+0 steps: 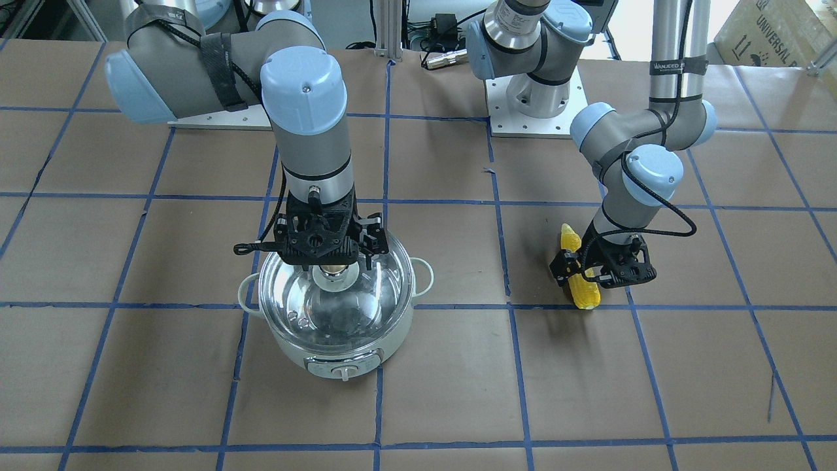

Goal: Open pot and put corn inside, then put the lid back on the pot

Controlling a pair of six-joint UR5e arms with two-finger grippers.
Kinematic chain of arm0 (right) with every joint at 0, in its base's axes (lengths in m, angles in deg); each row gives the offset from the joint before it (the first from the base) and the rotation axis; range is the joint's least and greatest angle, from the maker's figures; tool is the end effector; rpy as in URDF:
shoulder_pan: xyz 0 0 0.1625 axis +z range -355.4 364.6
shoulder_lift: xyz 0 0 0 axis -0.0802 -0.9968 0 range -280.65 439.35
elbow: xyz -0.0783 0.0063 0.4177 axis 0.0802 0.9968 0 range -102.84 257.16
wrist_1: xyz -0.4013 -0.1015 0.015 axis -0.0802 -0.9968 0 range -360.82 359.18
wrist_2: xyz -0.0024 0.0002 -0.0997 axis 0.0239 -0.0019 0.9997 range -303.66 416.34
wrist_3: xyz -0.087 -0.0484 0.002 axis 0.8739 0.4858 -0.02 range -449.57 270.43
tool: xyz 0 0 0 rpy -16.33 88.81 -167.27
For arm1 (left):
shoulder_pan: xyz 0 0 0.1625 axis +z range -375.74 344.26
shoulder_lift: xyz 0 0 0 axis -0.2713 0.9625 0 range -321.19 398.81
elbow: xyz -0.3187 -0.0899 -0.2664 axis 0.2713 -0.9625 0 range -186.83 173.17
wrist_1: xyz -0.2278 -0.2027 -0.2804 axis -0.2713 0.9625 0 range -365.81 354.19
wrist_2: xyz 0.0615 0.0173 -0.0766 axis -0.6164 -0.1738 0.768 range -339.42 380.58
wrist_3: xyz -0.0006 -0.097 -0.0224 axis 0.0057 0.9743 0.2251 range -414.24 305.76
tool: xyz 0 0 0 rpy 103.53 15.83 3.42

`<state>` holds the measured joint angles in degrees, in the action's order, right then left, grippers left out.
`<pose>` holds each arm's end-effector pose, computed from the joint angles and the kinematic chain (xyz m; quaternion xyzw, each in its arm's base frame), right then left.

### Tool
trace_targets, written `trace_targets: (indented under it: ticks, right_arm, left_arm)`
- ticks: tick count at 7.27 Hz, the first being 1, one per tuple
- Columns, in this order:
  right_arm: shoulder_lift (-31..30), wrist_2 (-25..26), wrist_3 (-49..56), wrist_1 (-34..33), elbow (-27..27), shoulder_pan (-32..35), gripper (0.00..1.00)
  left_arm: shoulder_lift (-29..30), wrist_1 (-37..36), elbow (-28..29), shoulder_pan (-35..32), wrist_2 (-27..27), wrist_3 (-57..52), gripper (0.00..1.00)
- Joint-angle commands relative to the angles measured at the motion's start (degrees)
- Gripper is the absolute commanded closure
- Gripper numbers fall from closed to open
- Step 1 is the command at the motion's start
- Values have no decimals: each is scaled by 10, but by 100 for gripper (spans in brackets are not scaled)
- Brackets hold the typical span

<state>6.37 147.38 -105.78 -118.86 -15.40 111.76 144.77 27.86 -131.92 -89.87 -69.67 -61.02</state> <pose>0.3048 -0.5413 0.3537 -0.0076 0.9972 -0.0733 0.0125 0.0011 -0.4902 0.1761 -0.0793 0.9958 -0.0447 0.0111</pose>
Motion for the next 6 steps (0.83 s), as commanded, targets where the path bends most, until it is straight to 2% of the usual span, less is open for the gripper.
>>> trace_targets:
  ticks: [1, 6]
  right_arm:
    - [4, 1, 36, -5, -3, 0, 3]
    - [-1, 0, 50, -4, -9, 0, 8]
  left_arm:
    - [-12, -2, 5, 0, -1, -2, 0]
    - [-10, 3, 6, 1, -9, -4, 0]
